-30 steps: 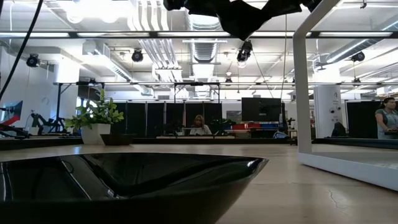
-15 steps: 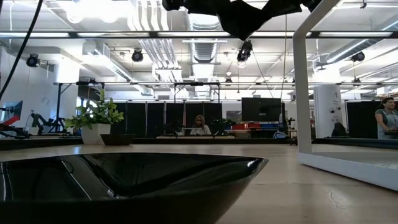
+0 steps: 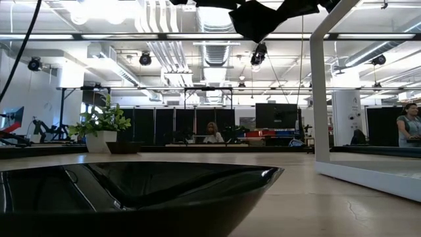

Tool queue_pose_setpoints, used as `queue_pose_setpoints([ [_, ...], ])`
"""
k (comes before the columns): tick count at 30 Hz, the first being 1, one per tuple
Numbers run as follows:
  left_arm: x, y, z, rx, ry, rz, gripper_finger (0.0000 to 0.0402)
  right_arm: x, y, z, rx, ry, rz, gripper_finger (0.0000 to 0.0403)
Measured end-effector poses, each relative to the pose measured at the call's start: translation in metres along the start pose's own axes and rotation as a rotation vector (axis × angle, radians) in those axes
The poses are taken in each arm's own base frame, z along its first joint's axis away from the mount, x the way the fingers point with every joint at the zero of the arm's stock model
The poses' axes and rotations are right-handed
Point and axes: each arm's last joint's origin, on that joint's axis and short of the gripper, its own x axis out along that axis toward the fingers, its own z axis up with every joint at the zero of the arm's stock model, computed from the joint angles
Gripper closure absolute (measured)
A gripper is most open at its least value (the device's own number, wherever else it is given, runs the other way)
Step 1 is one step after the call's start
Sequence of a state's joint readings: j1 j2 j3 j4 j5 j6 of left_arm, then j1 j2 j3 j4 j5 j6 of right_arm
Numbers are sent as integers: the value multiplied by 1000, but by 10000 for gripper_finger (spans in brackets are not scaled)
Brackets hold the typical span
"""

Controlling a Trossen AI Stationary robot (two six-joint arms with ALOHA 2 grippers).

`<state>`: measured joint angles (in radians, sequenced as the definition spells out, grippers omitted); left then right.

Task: Pick & Place Mini shaped plates
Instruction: Stack the distorted square plate on top of the other distorted square plate on the shelf

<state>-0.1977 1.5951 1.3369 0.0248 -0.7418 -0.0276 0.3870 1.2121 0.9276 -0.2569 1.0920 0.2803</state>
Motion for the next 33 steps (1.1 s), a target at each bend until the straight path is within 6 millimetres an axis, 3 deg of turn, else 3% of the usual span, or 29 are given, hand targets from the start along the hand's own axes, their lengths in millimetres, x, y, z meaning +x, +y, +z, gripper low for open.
queue_pose_setpoints([
  [10, -23, 4, 16, -5, -38, -45, 280, -1, -3, 2, 41, -1, 6, 394],
  [15, -40, 15, 29, -9, -61, -55, 280, -10, -14, 7, 87, 73, 132, 394],
  [24, -64, 38, 40, 12, -38, -57, 280, -34, -40, 16, 247, 484, 377, 394],
  [28, -70, 44, 43, 13, -38, -56, 280, -44, -40, 18, 357, 717, 524, 394],
  [33, -71, 45, 42, 39, -25, -53, 280, -59, -31, 7, 322, 935, 737, 394],
])
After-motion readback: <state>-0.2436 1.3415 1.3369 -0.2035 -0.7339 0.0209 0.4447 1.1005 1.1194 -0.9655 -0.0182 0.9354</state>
